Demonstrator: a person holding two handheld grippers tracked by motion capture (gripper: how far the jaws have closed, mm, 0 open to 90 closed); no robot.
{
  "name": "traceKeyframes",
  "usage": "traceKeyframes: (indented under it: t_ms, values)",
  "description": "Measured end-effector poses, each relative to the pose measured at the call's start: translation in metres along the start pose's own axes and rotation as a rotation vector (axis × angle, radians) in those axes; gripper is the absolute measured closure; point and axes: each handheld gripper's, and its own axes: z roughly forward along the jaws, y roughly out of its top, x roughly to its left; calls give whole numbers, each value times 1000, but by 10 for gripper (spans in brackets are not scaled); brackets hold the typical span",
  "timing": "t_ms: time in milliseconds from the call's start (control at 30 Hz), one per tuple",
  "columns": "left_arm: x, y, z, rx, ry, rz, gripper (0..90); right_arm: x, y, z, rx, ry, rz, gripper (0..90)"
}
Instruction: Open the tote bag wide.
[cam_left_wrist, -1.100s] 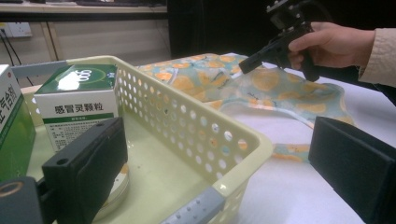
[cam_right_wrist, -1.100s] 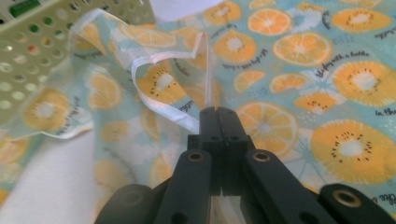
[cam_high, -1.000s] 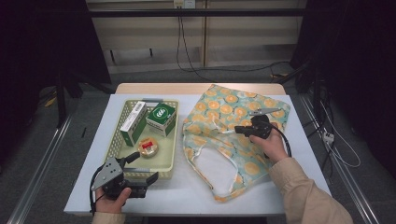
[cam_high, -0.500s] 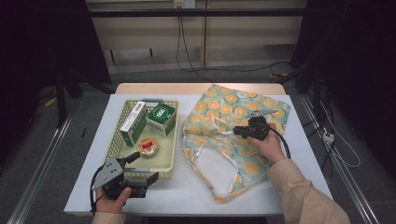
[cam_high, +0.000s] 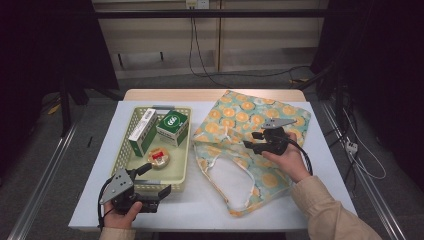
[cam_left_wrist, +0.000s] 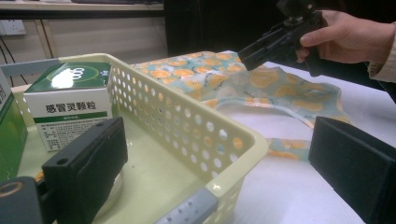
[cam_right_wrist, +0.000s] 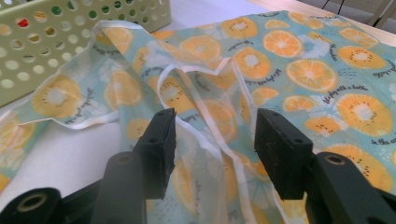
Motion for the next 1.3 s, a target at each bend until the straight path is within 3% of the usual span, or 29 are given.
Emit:
traceKeyframes:
  t_ms: [67, 267, 500, 733, 1033, 1300]
  values:
    - [-1, 0, 0, -3, -1, -4, 42, 5, 1, -2, -5, 10, -17, 535]
    - [-1, 0, 0, -7, -1, -2, 42, 17, -4, -2, -11, 64, -57, 772]
    - [-1, 0, 1, 0, -1, -1, 42, 22, -8, 4, 21, 110, -83, 899]
    - [-1, 0, 0, 0, 0, 2, 42, 9, -18, 16, 71, 77, -68, 900]
    - [-1, 0, 1, 3, -3, 2, 43, -15, -28, 24, 70, -13, 2, 855]
    - [-1, -1, 1, 5, -3, 0, 43, -13, -30, 24, 77, -8, 1, 784]
